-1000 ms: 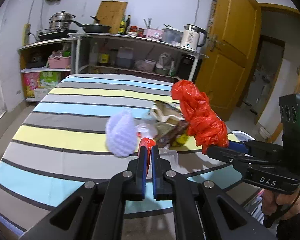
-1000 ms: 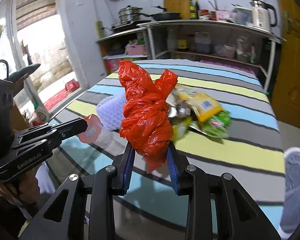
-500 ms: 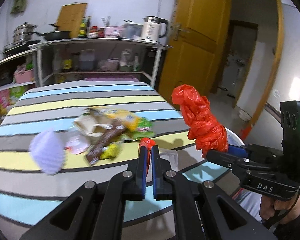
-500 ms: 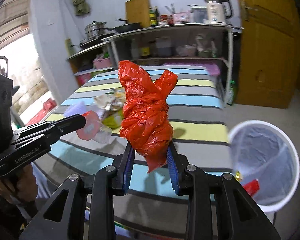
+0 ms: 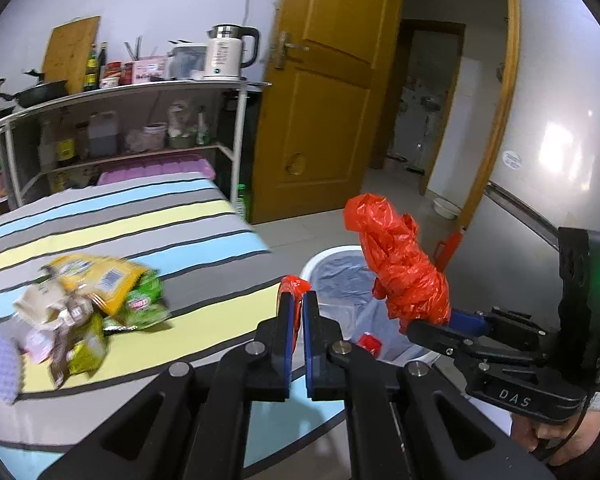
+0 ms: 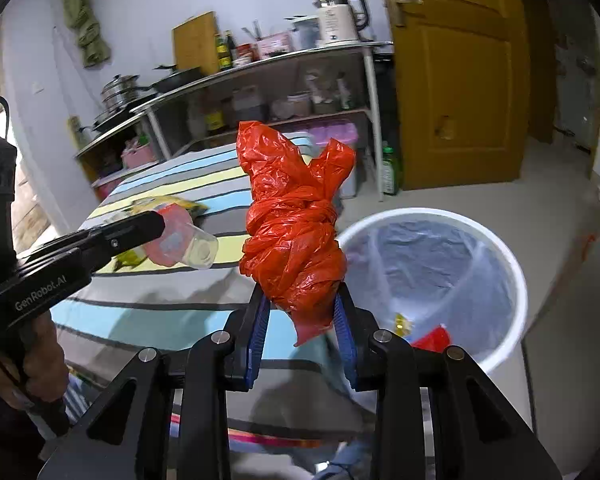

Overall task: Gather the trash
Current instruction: 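Lift the cup and red bag and carry them over the bin, then open both tools to drop the cup and red bag into the bin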

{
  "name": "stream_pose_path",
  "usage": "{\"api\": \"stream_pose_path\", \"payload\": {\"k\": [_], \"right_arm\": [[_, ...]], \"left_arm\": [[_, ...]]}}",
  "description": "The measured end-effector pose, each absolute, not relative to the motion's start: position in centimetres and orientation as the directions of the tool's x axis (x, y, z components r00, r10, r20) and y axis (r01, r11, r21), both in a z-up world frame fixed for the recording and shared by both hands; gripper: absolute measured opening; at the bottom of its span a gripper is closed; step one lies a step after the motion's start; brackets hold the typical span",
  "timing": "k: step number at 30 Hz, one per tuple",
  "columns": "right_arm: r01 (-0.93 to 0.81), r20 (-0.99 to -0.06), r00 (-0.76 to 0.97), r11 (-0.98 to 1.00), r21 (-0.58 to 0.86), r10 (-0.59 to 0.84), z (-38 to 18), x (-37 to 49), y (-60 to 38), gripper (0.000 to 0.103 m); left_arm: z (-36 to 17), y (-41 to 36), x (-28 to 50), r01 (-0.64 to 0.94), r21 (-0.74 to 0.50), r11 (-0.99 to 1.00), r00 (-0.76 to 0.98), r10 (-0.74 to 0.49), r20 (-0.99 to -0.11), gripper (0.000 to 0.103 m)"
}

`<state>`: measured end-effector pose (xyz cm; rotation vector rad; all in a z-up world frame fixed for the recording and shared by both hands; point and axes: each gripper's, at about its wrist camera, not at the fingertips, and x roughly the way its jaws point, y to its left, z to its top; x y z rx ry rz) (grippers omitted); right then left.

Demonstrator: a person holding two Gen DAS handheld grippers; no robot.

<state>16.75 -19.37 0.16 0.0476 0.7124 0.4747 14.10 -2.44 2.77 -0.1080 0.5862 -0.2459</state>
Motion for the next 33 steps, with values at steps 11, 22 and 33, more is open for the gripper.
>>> {"api": "stream_pose_path", "payload": {"k": [11, 22, 33], "right_arm": [[-0.314, -0.643, 0.667, 0.924, 0.217, 0.377, -1.4, 17.8, -22.9, 0.033], [-0.238, -0.696, 0.636, 0.943, 0.233, 0.333, -3.8, 20.1, -24.9, 0.034], [-0.2, -0.733, 0.609, 0.953, 0.23, 0.304, -5.2, 21.5, -25.7, 0.036]], "left_arm": [[2.1, -6.4, 17.7, 0.271, -0.182, 0.945, 0.763, -0.326, -0.558, 0.005], [0.0, -9.4, 20.4, 0.288, -0.192, 0.938, 0.712, -0.344, -0.613, 0.005], [-1.6, -11.3, 22.9, 0.298, -0.206, 0.932, 0.657, -0.357, -0.664, 0.006]]}}
